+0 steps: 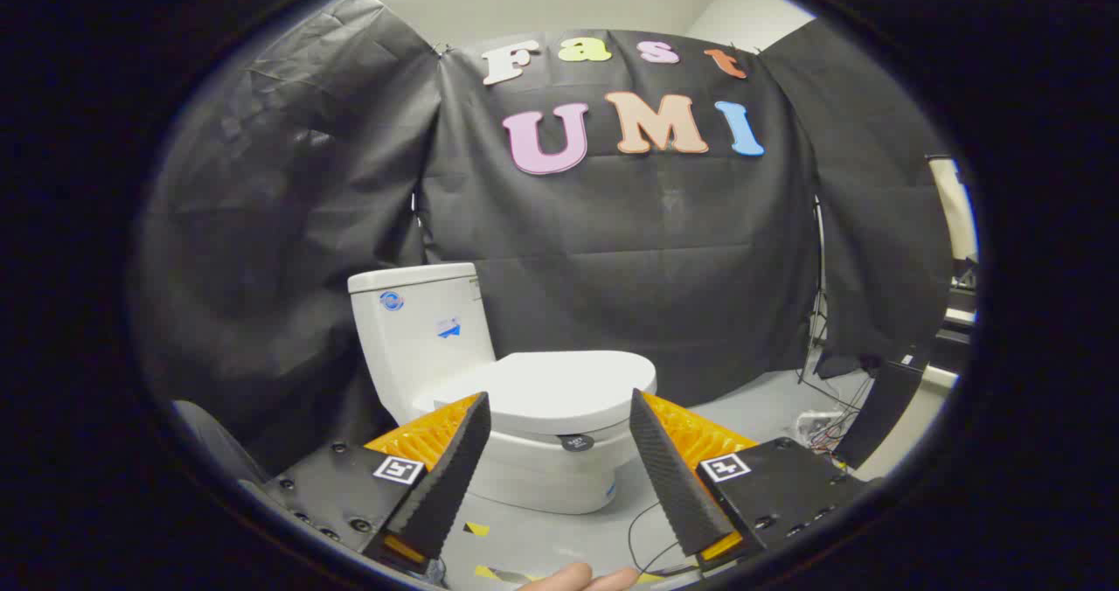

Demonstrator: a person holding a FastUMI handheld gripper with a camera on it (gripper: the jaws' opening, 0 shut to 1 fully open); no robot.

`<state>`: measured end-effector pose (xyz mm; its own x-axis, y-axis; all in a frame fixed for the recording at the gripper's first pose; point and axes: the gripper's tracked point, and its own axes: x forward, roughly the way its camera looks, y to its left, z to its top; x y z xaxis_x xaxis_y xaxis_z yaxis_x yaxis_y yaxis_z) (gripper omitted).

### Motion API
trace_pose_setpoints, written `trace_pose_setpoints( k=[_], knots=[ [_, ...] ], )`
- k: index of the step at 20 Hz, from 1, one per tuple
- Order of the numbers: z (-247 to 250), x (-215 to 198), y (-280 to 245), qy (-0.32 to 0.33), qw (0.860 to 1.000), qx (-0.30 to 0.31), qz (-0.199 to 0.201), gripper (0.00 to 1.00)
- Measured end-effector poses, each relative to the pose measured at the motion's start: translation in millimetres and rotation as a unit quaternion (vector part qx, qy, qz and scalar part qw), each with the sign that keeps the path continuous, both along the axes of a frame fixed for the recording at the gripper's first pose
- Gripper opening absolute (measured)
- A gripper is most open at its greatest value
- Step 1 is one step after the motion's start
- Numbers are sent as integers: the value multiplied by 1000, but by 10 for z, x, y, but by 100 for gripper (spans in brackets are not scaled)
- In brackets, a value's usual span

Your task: Open the toilet lid.

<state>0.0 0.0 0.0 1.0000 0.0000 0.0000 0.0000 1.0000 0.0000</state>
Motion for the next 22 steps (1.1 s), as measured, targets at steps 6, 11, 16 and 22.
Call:
trace_pose_setpoints(
  k=[6,11,16,22],
  knots=[
    [-64,42,-173,-2,1000,15,-20,99],
    [-72,61,-399,-16,996,65,-57,99],
    [-182,230,-332,-13,994,106,-36,99],
    [-773,678,-521,47,968,225,-96,97]
  ],
)
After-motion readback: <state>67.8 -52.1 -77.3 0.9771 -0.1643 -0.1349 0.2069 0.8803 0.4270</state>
